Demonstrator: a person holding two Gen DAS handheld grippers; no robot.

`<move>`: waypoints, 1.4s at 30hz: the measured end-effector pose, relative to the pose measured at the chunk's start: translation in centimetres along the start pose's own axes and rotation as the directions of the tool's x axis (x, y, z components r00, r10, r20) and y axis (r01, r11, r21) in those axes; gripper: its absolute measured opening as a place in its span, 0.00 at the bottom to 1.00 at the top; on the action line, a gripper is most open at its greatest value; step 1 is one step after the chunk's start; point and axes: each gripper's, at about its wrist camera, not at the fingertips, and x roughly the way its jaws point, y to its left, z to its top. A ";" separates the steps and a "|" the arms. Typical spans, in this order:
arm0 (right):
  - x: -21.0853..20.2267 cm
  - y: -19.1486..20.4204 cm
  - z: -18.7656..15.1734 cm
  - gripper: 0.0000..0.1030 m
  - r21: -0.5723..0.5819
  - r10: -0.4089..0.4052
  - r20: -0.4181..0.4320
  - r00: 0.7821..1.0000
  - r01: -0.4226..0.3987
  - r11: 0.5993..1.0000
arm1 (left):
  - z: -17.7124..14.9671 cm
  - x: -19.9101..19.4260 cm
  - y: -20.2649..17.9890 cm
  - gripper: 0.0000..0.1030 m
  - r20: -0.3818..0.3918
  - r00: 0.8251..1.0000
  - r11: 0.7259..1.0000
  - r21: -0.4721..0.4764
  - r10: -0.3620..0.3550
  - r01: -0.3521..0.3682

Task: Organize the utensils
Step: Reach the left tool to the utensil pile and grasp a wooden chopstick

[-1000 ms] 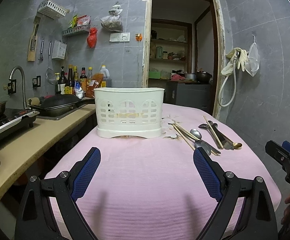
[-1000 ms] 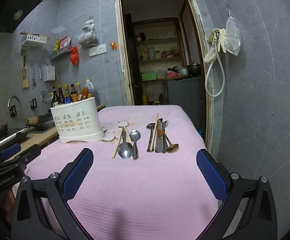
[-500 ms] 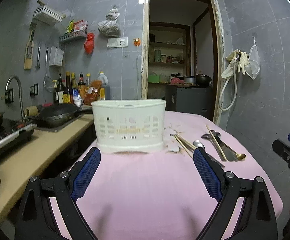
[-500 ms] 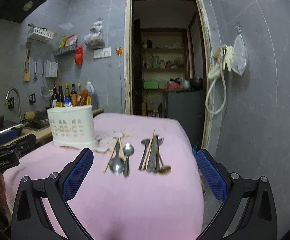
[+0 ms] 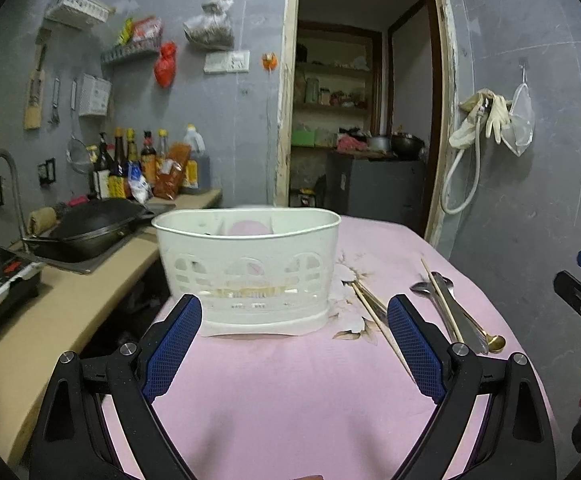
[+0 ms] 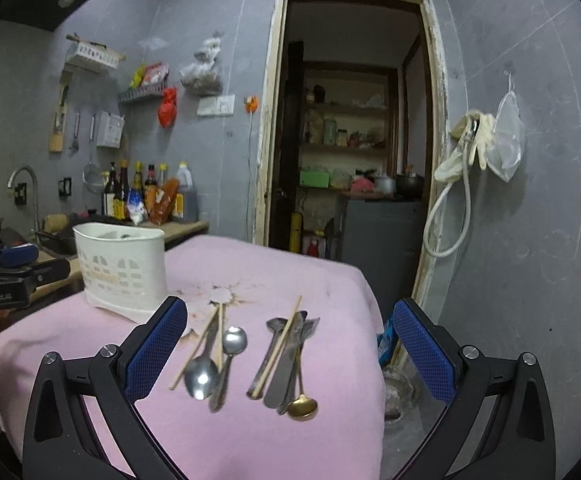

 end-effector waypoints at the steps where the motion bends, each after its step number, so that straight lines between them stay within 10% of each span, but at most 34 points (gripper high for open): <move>1: 0.4 -0.2 0.0 1.00 0.002 0.003 -0.014 1.000 -0.003 1.000 | 0.2 0.7 -0.1 0.88 -0.024 1.000 1.000 -0.004 -0.012 0.012; 17: 9.0 -3.2 -0.6 0.99 -0.067 0.110 -0.244 0.964 -0.130 0.989 | 0.8 8.4 -4.7 0.87 -0.261 0.951 0.982 0.039 -0.168 0.184; 29: 16.0 -6.3 -2.6 0.48 0.040 0.190 -0.440 0.878 -0.192 0.981 | -0.4 16.2 -6.1 0.36 -0.526 0.812 0.961 -0.037 -0.252 0.274; 42: 18.8 -7.2 -3.7 0.42 0.038 0.201 -0.487 0.850 -0.209 0.977 | -0.4 20.4 -6.7 0.10 -0.596 0.791 0.979 0.040 -0.139 0.202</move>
